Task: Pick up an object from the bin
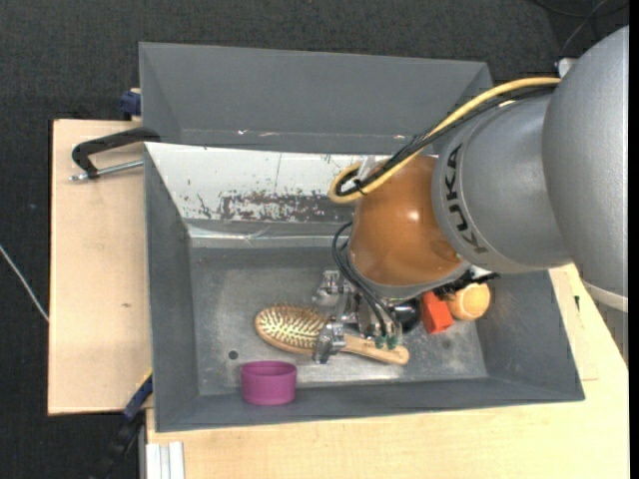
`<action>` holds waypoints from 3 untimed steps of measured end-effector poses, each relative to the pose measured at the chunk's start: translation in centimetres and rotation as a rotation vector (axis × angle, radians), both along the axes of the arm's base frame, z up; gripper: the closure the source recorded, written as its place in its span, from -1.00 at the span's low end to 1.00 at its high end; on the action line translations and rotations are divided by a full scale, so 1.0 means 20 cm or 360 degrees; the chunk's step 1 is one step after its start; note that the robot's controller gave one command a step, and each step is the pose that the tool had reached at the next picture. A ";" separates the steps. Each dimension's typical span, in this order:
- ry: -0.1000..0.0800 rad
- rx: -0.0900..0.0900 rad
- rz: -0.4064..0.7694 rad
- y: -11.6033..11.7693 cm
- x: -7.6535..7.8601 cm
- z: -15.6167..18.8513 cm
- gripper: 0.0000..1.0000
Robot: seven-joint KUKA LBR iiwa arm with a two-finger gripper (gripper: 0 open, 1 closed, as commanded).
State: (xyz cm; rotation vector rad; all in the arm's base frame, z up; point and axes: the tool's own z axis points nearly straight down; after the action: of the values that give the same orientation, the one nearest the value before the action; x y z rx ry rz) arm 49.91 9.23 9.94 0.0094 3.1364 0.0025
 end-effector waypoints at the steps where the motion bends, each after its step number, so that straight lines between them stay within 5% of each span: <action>1: 0.0004 -0.0001 0.0000 0.00 0.00 0.04 1.00; 3: 0.0000 0.0001 0.0000 0.00 0.00 0.14 1.00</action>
Offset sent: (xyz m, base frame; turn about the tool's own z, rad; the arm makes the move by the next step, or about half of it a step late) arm 0.0000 -0.0001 0.0035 0.0000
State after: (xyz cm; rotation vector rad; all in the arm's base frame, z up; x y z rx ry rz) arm 49.94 9.25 12.75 0.0090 3.1364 0.0030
